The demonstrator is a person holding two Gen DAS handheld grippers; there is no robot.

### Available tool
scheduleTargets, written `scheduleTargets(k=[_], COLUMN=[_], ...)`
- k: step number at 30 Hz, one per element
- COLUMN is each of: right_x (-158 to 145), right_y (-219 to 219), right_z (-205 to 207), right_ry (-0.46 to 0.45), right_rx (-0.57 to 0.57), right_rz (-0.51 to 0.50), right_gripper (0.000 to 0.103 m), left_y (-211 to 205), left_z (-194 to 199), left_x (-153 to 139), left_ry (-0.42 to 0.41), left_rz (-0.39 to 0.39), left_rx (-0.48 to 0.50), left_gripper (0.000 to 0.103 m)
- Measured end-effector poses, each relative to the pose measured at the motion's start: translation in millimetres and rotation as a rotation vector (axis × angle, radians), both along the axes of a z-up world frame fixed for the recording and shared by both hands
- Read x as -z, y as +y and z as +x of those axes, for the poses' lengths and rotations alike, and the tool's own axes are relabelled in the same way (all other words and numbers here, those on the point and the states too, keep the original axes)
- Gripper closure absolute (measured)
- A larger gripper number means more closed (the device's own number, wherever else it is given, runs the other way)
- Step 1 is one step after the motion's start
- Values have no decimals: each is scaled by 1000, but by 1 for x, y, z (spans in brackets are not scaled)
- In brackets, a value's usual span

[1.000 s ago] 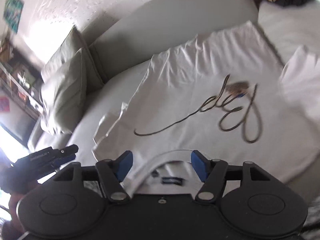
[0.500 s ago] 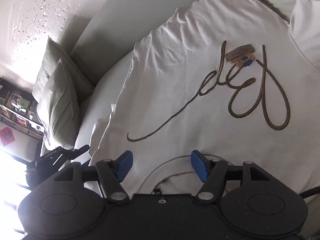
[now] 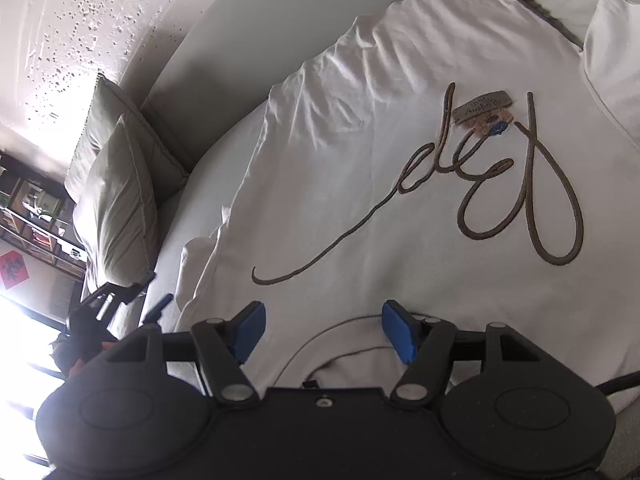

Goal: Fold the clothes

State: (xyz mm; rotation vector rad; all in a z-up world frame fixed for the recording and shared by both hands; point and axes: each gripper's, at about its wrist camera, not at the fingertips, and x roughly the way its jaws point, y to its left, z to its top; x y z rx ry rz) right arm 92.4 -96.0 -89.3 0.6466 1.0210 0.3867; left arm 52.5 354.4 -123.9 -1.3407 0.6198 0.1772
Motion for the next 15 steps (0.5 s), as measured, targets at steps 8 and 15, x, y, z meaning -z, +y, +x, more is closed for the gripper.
scheduleTargets(k=[8,15], right_x=[0,0], right_y=[0,1], right_z=[-1,-1], right_ry=[-10,-18], right_rx=[-8,-23], right_rz=[0,-2], right_gripper=[39,37], left_y=[-6,-4], left_z=[17,13], left_x=[13,-3], left_ry=[1,-122], left_rz=[-102,58], left_rx=[164,10], left_gripper=[71,94])
